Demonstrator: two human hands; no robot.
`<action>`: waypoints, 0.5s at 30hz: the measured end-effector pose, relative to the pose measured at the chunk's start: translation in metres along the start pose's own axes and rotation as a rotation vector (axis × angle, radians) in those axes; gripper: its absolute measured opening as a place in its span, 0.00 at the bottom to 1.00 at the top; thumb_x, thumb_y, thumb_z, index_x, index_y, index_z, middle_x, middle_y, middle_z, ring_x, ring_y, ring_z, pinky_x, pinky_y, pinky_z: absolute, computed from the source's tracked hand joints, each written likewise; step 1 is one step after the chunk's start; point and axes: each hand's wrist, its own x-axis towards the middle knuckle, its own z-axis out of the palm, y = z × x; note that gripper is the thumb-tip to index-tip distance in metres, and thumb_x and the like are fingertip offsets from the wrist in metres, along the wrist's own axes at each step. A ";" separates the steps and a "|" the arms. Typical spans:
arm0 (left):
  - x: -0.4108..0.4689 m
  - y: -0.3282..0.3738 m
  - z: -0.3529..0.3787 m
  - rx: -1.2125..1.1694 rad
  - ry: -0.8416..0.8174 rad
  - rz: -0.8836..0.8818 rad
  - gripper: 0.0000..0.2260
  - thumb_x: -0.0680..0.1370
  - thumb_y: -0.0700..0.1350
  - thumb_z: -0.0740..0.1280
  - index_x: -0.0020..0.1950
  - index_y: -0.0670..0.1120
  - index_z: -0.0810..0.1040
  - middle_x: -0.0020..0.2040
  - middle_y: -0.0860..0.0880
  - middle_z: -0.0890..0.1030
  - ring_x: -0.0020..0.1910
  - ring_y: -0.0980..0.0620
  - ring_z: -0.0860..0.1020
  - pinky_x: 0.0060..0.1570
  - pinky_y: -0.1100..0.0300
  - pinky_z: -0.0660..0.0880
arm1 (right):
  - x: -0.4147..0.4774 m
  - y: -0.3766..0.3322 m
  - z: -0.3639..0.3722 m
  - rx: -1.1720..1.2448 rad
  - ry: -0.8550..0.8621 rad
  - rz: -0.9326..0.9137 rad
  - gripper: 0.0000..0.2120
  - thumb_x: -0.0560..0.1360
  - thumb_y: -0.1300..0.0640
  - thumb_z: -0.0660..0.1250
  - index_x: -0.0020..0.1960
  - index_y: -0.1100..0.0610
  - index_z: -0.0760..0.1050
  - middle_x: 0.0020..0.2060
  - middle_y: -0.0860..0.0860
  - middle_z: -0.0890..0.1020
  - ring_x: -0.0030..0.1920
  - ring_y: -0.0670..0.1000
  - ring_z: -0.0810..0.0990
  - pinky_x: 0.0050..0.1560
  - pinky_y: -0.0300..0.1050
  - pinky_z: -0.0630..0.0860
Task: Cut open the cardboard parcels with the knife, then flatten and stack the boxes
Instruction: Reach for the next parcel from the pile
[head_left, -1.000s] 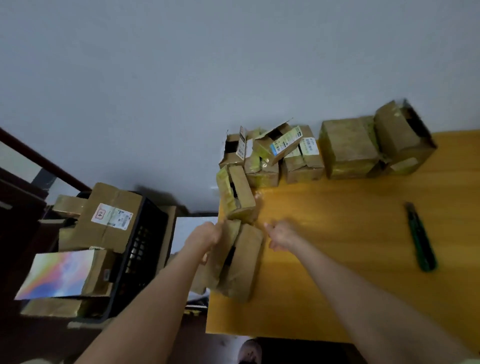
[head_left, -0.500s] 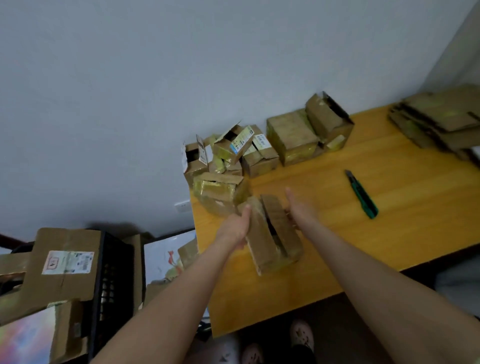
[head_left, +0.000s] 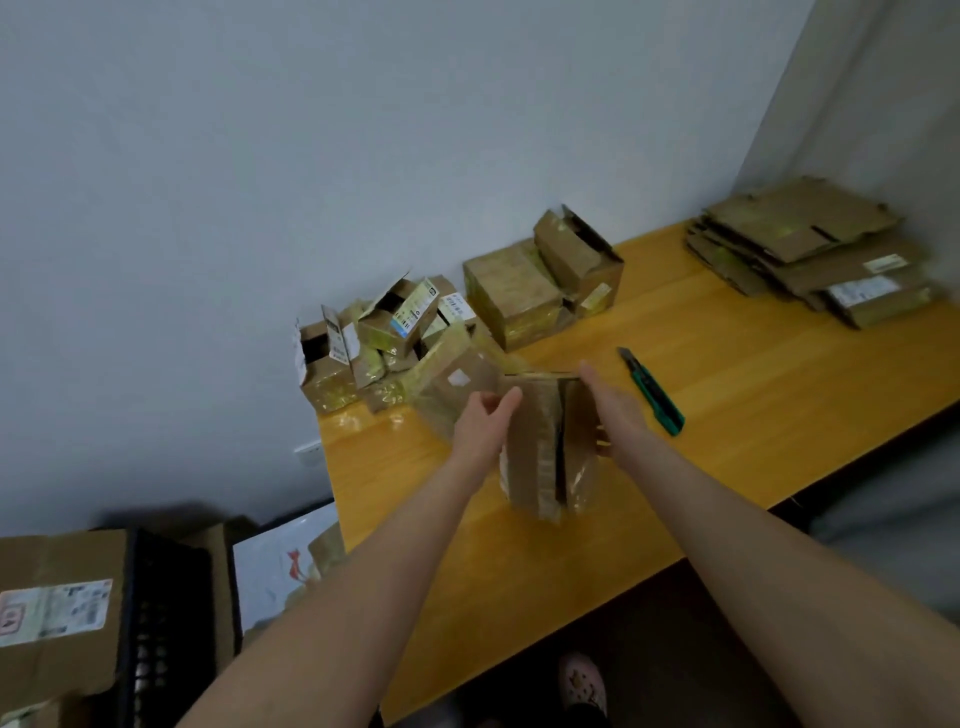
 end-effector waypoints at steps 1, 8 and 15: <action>0.001 0.001 0.003 -0.004 -0.004 -0.008 0.23 0.79 0.59 0.63 0.67 0.45 0.71 0.61 0.47 0.76 0.58 0.48 0.75 0.57 0.52 0.75 | 0.000 0.000 -0.003 -0.011 -0.043 0.010 0.46 0.61 0.24 0.66 0.65 0.57 0.73 0.60 0.54 0.78 0.58 0.59 0.77 0.57 0.58 0.76; 0.004 0.015 -0.020 -0.129 -0.098 0.126 0.21 0.74 0.50 0.72 0.64 0.49 0.71 0.60 0.50 0.77 0.55 0.54 0.77 0.48 0.62 0.73 | 0.002 -0.010 -0.013 0.089 -0.396 -0.033 0.27 0.72 0.40 0.70 0.65 0.53 0.71 0.60 0.51 0.76 0.56 0.54 0.77 0.52 0.50 0.78; 0.004 0.023 -0.044 -0.168 -0.053 0.126 0.36 0.70 0.57 0.72 0.74 0.49 0.63 0.68 0.50 0.72 0.64 0.50 0.73 0.61 0.52 0.73 | 0.000 -0.022 0.008 0.221 -0.458 -0.158 0.20 0.73 0.66 0.69 0.62 0.55 0.71 0.60 0.52 0.78 0.60 0.54 0.76 0.57 0.50 0.74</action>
